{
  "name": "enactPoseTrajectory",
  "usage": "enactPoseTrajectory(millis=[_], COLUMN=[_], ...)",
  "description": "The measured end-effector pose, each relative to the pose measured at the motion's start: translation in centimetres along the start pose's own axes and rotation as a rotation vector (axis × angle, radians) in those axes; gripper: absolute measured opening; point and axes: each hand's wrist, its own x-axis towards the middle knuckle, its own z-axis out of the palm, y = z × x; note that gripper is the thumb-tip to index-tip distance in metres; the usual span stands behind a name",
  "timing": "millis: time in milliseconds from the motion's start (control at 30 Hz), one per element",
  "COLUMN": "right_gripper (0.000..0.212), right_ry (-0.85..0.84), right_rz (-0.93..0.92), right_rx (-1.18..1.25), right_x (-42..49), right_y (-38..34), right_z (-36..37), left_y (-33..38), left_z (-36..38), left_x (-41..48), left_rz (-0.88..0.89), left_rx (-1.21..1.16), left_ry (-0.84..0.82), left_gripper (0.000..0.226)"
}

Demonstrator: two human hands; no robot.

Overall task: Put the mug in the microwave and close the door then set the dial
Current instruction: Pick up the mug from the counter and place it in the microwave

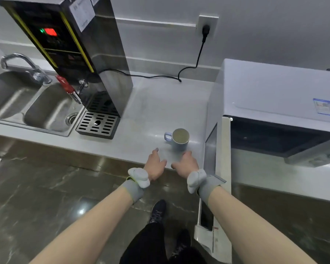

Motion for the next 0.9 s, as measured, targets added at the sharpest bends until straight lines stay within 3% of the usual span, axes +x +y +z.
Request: enactPoseTrajectory(millis=[333, 433, 700, 900], right_gripper=[0.059, 0.067, 0.084, 0.077], right_ry=[0.249, 0.314, 0.445, 0.468], right_rz=[0.121, 0.115, 0.006, -0.021], right_rx=[0.187, 0.24, 0.342, 0.372], right_x=[8.5, 9.8, 11.0, 12.7], right_y=[0.1, 0.4, 1.1, 0.5], right_z=[1.5, 2.3, 3.1, 3.1], left_y=[-0.8, -1.0, -0.6, -1.2], left_z=[-0.7, -0.4, 0.2, -0.1], left_x=[9.3, 11.0, 13.5, 14.5], left_rz=[0.132, 0.181, 0.239, 0.261], left_rx=[0.235, 0.288, 0.183, 0.16], left_ry=[-0.028, -0.042, -0.082, -0.108], left_gripper=[0.085, 0.083, 0.075, 0.073])
